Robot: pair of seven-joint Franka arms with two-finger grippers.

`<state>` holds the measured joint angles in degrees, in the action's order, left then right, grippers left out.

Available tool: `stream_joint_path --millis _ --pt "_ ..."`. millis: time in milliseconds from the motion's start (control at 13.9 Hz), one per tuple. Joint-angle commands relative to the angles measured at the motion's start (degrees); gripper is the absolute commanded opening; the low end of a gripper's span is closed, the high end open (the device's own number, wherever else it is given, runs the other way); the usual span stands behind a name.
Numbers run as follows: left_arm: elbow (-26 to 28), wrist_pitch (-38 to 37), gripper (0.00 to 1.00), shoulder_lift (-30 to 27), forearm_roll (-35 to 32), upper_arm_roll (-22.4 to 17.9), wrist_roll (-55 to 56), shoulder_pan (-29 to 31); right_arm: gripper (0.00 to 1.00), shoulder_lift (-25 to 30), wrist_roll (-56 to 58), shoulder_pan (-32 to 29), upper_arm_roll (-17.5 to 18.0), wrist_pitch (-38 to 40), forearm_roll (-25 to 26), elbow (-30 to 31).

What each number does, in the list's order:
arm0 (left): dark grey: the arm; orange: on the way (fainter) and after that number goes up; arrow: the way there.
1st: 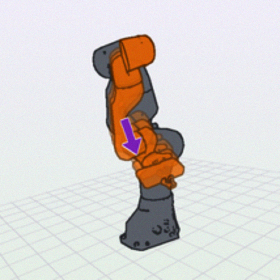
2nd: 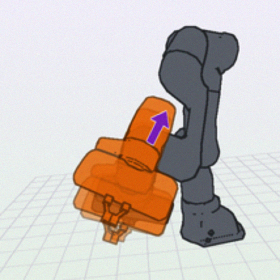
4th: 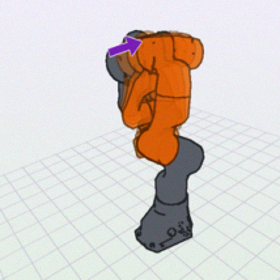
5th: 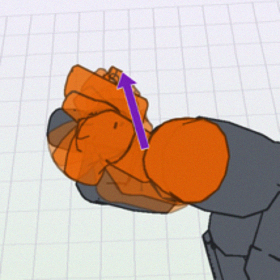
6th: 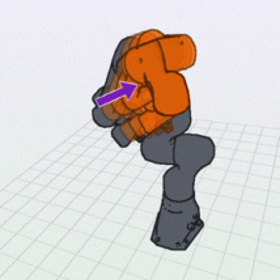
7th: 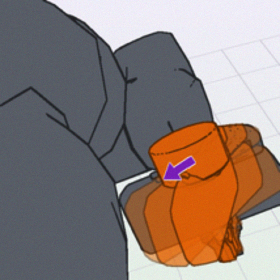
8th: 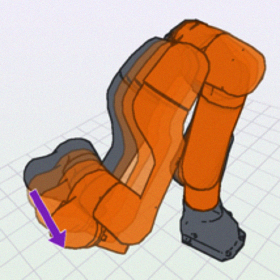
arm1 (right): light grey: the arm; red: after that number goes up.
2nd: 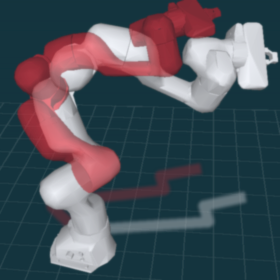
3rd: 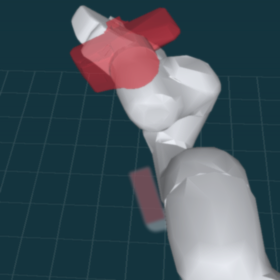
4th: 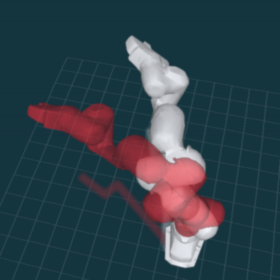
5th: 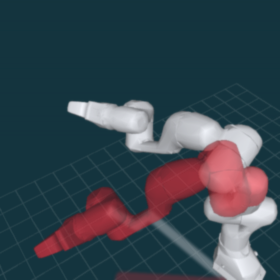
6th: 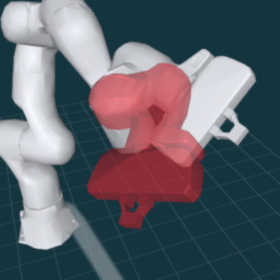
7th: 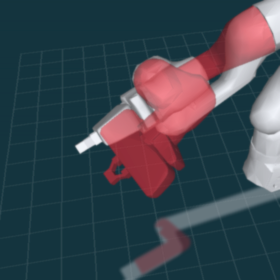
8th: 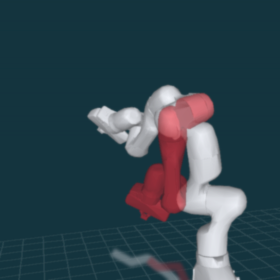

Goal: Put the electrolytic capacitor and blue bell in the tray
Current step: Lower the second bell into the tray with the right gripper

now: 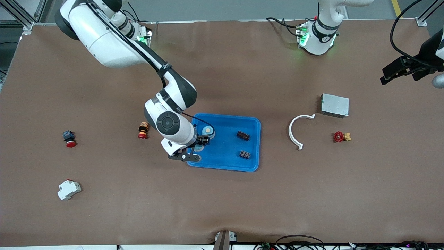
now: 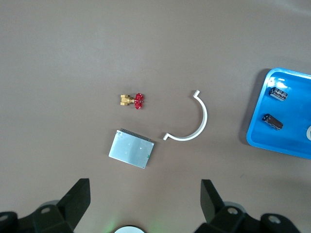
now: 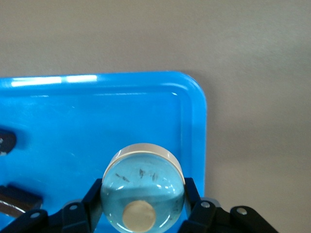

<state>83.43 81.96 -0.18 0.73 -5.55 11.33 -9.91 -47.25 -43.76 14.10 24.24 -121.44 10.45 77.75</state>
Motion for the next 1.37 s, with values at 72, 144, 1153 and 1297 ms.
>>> stream_joint_path --millis 72,144,1153,1297 --pt "1.12 1.01 1.0 -0.7 -1.25 0.45 0.36 -0.11 0.01 -3.02 -0.71 1.11 -0.33 -2.13 0.18 -2.16" --pt "1.13 1.01 1.0 -0.7 -1.25 0.45 0.36 -0.2 0.01 -3.46 -0.71 1.37 -0.42 -2.22 0.18 -2.16" --pt "1.92 1.53 1.0 -0.09 -1.25 0.54 0.54 -0.28 0.03 -7.86 -0.1 2.69 -2.27 -6.61 0.27 -2.78" --pt "1.92 1.62 1.0 0.18 -1.25 1.07 0.54 -0.29 0.04 -7.95 -0.18 2.86 -2.27 -7.23 0.35 -2.78"
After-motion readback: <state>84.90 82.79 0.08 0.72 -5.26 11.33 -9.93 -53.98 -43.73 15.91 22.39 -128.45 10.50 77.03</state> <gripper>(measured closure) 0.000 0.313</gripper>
